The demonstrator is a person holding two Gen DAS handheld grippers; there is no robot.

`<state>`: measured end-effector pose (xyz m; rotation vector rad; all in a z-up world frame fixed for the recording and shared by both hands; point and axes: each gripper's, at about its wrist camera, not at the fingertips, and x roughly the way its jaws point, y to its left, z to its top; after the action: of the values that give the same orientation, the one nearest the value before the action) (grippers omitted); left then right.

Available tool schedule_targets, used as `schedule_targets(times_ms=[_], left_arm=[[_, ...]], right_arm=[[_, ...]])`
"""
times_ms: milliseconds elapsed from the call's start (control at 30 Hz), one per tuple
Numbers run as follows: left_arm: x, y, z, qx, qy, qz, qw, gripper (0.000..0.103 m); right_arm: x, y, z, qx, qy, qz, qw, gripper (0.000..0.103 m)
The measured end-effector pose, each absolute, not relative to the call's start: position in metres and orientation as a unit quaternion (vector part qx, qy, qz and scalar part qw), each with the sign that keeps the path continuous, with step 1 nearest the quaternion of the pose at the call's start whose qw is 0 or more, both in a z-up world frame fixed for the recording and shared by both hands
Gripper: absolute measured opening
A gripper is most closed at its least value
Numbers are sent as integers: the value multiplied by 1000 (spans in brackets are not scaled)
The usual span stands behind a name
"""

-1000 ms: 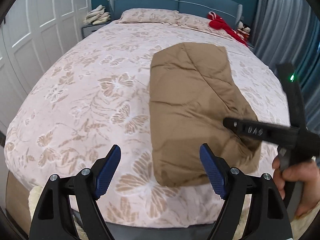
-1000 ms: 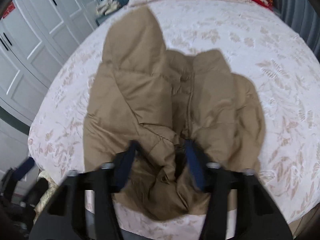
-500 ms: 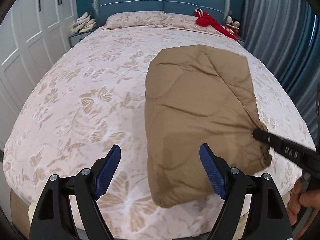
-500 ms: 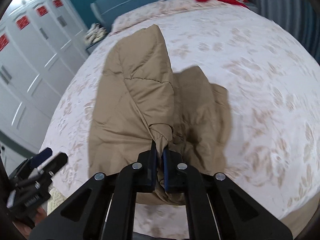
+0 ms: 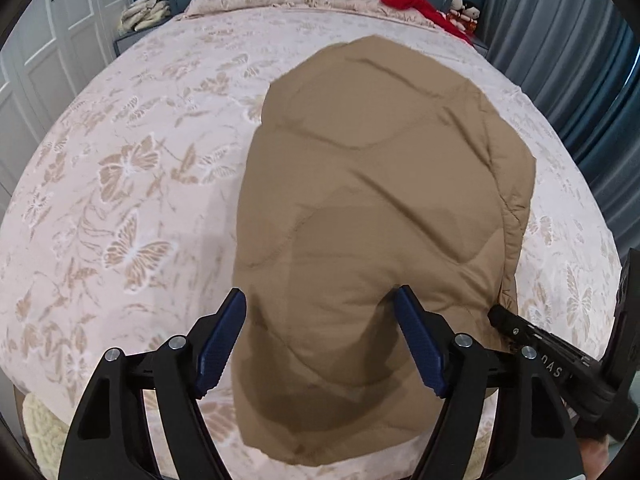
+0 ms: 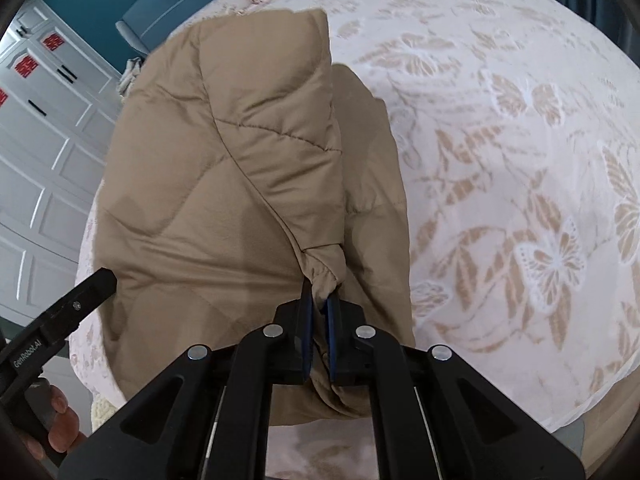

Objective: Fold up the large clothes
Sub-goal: 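Grasp the folded garment edge with the right gripper and straighten it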

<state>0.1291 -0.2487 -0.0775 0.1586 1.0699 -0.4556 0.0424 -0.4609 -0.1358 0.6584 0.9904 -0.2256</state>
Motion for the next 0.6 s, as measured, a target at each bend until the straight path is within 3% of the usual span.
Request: schedule_targets(times_ms=[267, 433, 600], left_arm=[[127, -268, -99, 121, 500, -198, 834, 75], [128, -270, -102, 125, 500, -197, 834, 75], [129, -274, -102, 127, 504, -193, 833, 75]], right_arm=[[40, -463, -132, 298, 467, -125, 823, 14], [26, -465, -79, 262, 410, -148, 861, 12], [70, -447, -66, 171, 427, -145, 876, 10]])
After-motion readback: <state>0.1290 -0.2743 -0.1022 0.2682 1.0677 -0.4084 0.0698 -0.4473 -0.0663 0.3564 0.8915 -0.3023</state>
